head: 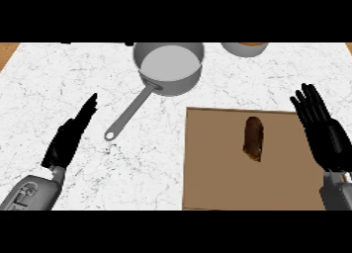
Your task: Pick the sweet potato from the tray and place it in the pot
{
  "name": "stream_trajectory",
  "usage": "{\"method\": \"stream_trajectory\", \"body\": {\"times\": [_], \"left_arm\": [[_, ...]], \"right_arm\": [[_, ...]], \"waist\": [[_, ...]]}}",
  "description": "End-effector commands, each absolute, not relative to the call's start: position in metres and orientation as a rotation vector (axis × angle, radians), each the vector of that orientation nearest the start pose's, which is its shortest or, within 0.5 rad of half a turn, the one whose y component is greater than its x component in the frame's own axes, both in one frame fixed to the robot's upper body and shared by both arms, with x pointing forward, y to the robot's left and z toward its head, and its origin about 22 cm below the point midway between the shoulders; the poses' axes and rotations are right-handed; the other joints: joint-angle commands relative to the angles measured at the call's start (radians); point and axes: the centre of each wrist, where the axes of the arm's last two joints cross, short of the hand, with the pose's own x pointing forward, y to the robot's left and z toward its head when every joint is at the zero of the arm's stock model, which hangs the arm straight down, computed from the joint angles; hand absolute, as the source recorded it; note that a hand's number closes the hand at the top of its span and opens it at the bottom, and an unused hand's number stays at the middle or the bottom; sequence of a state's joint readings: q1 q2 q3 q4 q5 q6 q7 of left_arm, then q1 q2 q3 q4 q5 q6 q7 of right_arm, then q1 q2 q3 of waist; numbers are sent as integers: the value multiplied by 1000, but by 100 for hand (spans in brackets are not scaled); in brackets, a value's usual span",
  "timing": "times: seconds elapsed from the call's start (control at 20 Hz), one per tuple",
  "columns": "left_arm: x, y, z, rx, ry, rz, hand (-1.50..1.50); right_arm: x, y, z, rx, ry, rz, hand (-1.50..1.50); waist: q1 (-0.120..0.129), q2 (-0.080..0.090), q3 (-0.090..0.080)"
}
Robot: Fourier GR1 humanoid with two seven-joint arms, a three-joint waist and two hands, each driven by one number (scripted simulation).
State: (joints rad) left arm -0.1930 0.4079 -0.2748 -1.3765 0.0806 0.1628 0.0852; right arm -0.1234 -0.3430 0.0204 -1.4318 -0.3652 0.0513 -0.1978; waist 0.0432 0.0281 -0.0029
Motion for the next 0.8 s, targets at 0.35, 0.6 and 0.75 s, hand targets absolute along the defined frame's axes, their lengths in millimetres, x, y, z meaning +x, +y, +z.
{"method": "stream_trajectory", "body": {"times": [0.35, 0.6, 0.75], "left_arm": [[260, 241, -20, 42, -1298, -327, 0], [262, 234, -22, -33, -1269, -300, 0], [262, 243, -21, -44, -1266, -283, 0]], "right_arm": [[286, -344, 59, -967, -1527, 576, 150], [287, -230, 55, -1025, -1956, 486, -150], [274, -183, 41, -1075, -1941, 557, -150]], "waist": [[-52, -43, -30], [-38, -38, -3], [-40, -37, -4]]}}
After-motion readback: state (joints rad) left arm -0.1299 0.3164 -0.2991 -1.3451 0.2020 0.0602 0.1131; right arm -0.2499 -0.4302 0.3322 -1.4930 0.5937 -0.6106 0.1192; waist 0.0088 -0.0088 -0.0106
